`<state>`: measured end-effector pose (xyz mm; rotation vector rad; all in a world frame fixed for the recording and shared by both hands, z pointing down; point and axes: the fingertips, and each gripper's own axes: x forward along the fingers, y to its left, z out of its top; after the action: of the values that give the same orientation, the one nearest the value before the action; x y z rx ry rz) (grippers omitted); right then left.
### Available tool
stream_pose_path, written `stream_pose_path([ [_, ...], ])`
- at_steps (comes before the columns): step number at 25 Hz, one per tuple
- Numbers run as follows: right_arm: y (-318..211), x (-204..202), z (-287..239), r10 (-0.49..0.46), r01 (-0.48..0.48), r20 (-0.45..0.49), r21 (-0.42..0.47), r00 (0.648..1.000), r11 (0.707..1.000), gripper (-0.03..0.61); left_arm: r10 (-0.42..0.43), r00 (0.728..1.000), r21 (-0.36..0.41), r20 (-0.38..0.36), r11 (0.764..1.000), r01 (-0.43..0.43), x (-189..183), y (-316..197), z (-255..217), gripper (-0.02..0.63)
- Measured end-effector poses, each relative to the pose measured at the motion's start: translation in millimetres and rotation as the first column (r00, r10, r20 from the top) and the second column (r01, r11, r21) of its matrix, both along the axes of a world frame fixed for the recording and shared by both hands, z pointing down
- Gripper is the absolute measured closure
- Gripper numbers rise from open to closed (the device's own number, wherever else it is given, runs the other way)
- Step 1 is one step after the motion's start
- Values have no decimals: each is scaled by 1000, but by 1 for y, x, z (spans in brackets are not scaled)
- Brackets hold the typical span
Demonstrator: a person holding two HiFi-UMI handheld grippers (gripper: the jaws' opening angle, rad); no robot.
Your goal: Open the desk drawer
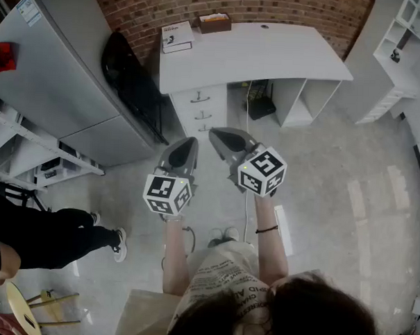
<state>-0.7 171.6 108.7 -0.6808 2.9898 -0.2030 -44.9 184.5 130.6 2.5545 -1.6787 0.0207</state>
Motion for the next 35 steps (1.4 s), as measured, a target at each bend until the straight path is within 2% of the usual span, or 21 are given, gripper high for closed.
stream_pose_path([
  [20, -17, 23, 15, 2, -2, 1, -38, 1000, 999, 577, -11, 1000, -23, -15, 1000, 11, 18, -15, 11, 612],
  [28, -33, 31, 17, 19, -16, 38, -72, 999, 997, 577, -53, 998, -48, -39, 998, 51, 20, -19, 18, 612],
  [35, -47, 27, 30, 21, -15, 49, -108, 999, 994, 577, -56, 998, -71, -37, 996, 54, 18, -32, 28, 612],
])
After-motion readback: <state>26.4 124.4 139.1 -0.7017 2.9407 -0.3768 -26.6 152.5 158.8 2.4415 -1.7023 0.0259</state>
